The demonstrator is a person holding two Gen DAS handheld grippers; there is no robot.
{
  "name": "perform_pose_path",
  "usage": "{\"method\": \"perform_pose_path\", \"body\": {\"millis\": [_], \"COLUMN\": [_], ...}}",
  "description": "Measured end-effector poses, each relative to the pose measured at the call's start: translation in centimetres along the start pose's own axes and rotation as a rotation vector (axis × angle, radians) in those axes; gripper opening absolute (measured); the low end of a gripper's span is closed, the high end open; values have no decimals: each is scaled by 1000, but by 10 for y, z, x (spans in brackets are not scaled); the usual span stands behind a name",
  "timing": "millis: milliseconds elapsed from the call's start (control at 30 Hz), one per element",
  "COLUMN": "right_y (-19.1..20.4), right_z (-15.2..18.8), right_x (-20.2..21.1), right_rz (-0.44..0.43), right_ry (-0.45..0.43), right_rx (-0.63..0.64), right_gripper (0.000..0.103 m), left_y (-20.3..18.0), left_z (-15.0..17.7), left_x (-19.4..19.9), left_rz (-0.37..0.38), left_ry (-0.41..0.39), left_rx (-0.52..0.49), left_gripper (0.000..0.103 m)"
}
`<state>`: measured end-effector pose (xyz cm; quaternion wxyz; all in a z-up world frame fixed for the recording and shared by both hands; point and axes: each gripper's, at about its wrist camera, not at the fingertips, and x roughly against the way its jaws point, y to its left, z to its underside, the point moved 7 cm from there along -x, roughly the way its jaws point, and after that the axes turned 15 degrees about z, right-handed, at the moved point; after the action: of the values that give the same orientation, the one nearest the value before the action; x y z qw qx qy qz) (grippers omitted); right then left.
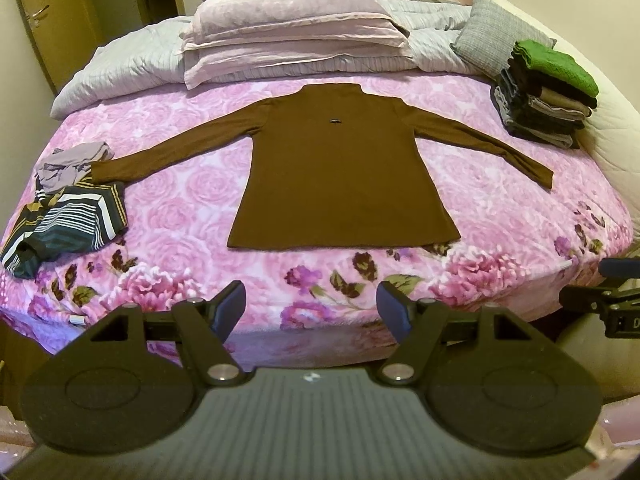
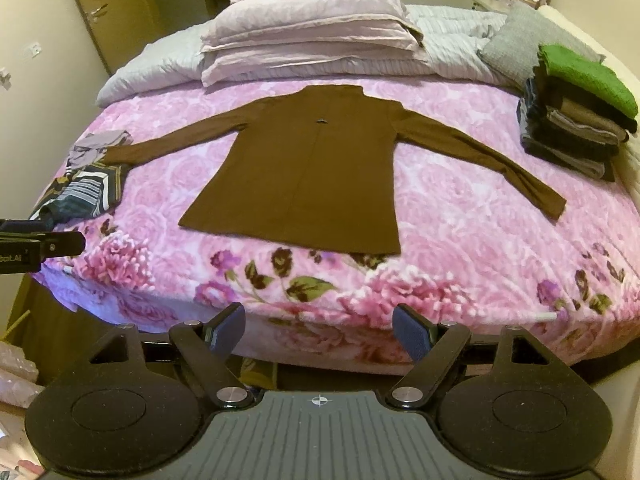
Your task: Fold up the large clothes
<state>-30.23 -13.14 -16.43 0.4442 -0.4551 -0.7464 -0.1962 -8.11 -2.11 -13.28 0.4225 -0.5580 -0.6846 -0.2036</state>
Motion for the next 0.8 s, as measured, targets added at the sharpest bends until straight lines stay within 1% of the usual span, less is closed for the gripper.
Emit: {"method": "perform_pose_path", "body": {"millis": [533, 800], "right_y": [-4, -2], "right_z": [0, -5], "right_x": [3, -1], "right_rz": [0, -8], "right_ry": [-4, -1], "right_rx": [1, 15], "right_gripper": [78, 78], "left_y": [-2, 8], "left_z": [0, -3], "left_x": [-1, -4], "left_rz": [-2, -23], "left_ry": [2, -13], "left_rx": [-6, 28], "left_gripper": [69, 69]}}
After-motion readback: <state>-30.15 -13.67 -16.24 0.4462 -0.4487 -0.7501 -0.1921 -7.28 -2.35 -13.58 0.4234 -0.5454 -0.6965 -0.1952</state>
